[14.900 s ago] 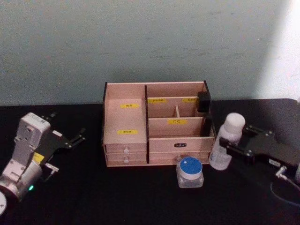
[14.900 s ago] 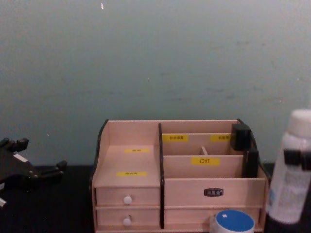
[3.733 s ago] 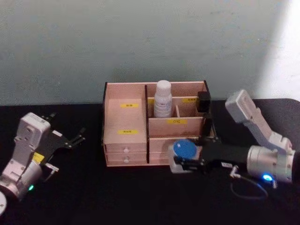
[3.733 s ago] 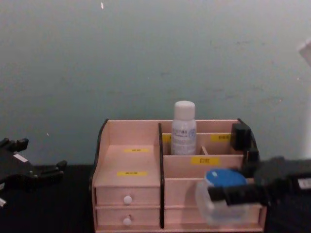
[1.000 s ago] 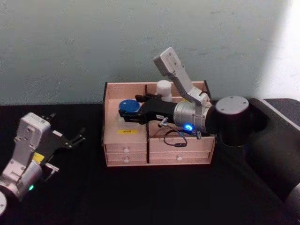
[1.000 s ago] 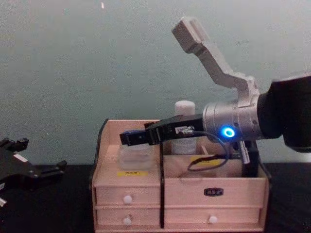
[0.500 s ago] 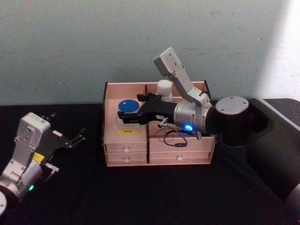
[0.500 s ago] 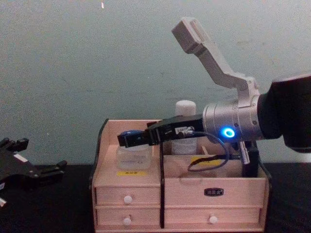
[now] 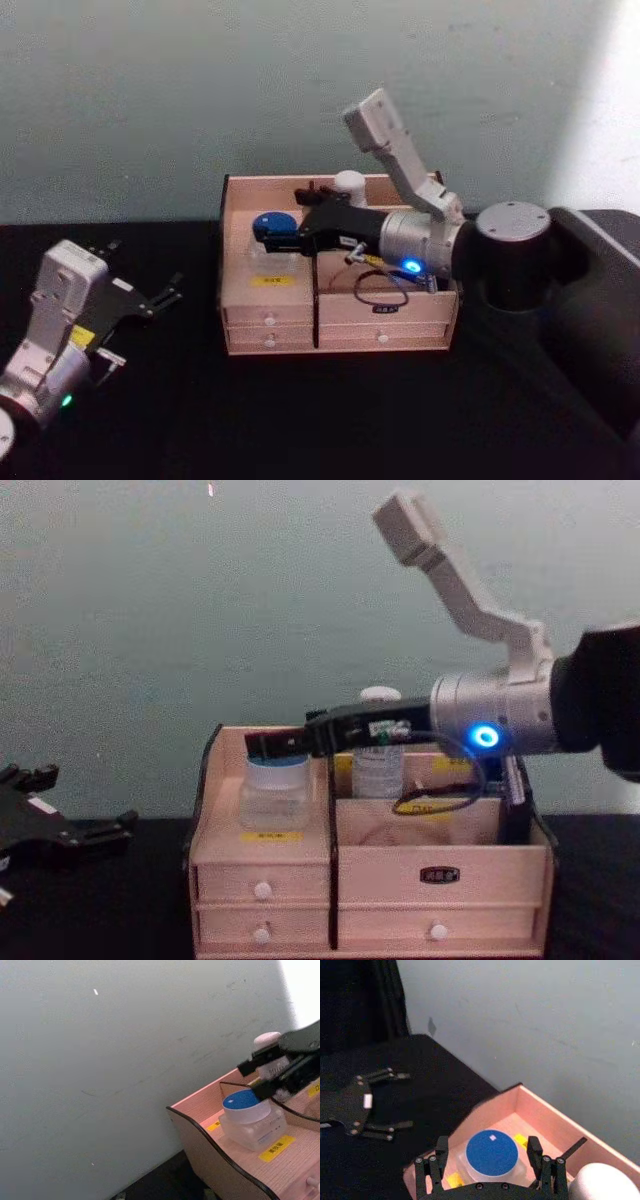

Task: Pick up the facial cleanser and watermelon frost from the table and place them into the tiered storage box.

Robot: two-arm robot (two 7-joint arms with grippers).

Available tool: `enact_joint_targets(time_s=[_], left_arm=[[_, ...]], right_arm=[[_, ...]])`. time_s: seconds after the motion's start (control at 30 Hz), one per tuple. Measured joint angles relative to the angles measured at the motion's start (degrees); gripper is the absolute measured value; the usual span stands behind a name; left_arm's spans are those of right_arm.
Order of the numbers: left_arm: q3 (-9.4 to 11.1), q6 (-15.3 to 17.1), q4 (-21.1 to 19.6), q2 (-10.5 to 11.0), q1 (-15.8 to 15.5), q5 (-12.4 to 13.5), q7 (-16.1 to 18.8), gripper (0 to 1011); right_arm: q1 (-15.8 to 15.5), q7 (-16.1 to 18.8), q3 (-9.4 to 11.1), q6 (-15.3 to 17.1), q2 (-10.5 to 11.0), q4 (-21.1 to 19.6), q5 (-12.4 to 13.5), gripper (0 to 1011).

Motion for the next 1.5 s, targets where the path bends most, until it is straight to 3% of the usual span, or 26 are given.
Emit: enact_joint_targets(time_s=[0.43, 0.47, 0.53, 0.63, 0.73, 0.87, 0.97, 1.23, 1.5], left_arm=[[0.0, 0.0, 0.0, 0.0, 0.0, 0.0, 0.0, 1001], [0.0, 0.0, 0.0, 0.0, 0.0, 0.0, 0.0, 1001], [0.0, 0.0, 0.0, 0.0, 0.0, 0.0, 0.0, 1001], [0.0, 0.0, 0.0, 0.0, 0.0, 0.0, 0.0, 1001], [0.0, 0.0, 0.0, 0.0, 0.0, 0.0, 0.0, 1001], [0.0, 0.0, 0.0, 0.0, 0.0, 0.0, 0.0, 1001], [0.0, 0.0, 0.0, 0.0, 0.0, 0.0, 0.0, 1001], [0.0, 0.0, 0.0, 0.0, 0.0, 0.0, 0.0, 1001], [0.0, 0.0, 0.0, 0.0, 0.0, 0.0, 0.0, 1001]], right_arm=[[-7.1, 1.3, 2.9, 1.5, 7.6, -14.7, 4.2, 1002], [-9.5, 0.8, 4.1, 1.5, 9.9, -18.1, 5.4, 1002], [-11.2, -0.1, 5.1, 1.4, 11.5, -20.3, 6.2, 1002], [-13.0, -1.4, 6.5, 0.9, 13.0, -22.4, 7.0, 1002], [-15.7, -4.8, 8.8, -0.5, 14.5, -24.6, 7.6, 1002], [-17.4, -8.7, 10.8, -1.9, 14.5, -25.3, 7.5, 1003], [-18.9, -14.0, 13.3, -3.7, 13.4, -24.9, 6.1, 1002], [-20.6, -24.0, 17.4, -7.4, 10.3, -22.0, 2.0, 1003], [-22.0, -29.8, 18.7, -10.0, 8.6, -19.7, -2.3, 1002]])
